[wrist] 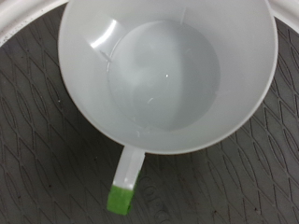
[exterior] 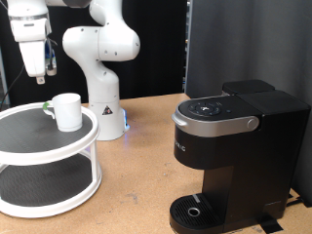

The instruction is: Make a cup of coffee with the keurig machine

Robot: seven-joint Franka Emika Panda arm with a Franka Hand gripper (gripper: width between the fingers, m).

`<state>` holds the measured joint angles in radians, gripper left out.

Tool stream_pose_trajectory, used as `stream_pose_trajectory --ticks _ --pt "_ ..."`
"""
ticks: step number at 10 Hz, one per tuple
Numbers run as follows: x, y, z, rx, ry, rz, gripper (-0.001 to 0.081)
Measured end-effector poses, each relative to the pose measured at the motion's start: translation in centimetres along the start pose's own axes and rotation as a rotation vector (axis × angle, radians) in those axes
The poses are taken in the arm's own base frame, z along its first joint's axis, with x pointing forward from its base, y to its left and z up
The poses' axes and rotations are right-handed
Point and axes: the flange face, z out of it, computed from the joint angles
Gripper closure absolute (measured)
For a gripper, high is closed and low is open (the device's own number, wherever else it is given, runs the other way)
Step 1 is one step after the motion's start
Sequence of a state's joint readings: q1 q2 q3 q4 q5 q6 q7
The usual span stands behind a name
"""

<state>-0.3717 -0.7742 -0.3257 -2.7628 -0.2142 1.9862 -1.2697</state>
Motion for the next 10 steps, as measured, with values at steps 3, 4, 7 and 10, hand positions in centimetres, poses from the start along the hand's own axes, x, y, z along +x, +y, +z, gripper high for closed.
stream_pose_trajectory --ticks 3,4,7,10 --pt "0.1 -0.1 0.7 -0.007 0.003 0.002 0.0612" --pt "0.1 -0.1 0.7 -0.008 0.004 0.007 0.0475" --pt "0.1 0.3 1.3 -0.023 0.015 0.045 0.0102" --pt "-1.6 0.7 2.0 -0.017 0.075 0.040 0.0017"
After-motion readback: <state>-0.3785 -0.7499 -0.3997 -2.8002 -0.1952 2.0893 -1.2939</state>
